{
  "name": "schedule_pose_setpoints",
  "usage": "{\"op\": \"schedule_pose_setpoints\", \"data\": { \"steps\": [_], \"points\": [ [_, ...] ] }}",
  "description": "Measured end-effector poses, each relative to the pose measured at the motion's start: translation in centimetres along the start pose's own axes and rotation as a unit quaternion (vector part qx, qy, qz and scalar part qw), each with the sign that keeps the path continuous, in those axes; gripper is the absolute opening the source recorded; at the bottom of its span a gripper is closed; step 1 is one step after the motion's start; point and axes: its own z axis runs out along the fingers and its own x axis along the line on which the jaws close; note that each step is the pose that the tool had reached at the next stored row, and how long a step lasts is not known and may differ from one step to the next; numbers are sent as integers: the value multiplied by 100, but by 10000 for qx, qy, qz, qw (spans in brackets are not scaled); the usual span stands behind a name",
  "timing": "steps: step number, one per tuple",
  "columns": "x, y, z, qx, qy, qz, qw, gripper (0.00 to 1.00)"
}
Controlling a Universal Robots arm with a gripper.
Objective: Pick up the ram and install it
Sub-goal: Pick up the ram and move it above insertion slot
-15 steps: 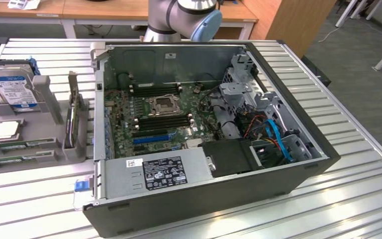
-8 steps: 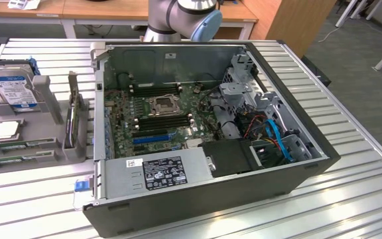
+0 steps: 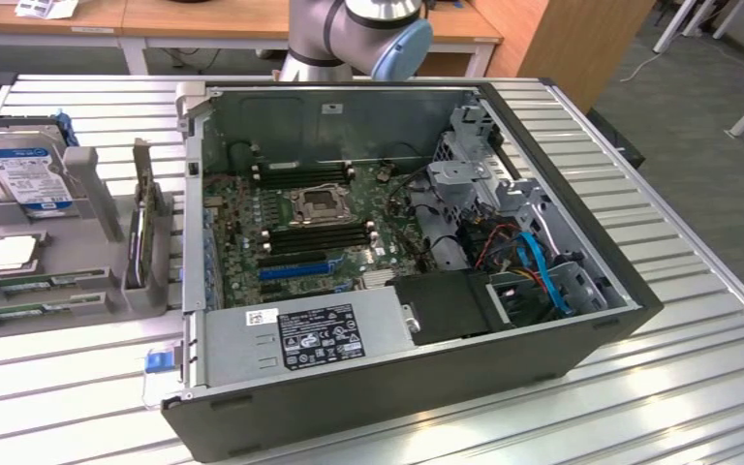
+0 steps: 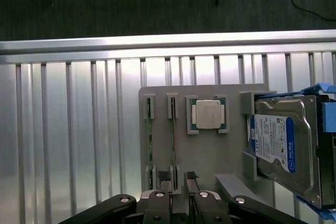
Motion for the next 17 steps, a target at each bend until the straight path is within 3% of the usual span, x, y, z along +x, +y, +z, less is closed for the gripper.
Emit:
{"op": "schedule_pose_setpoints", "data": {
  "steps": [17],
  "points": [
    [3, -7, 152, 2, 20, 0, 10000, 24]
  ]
}}
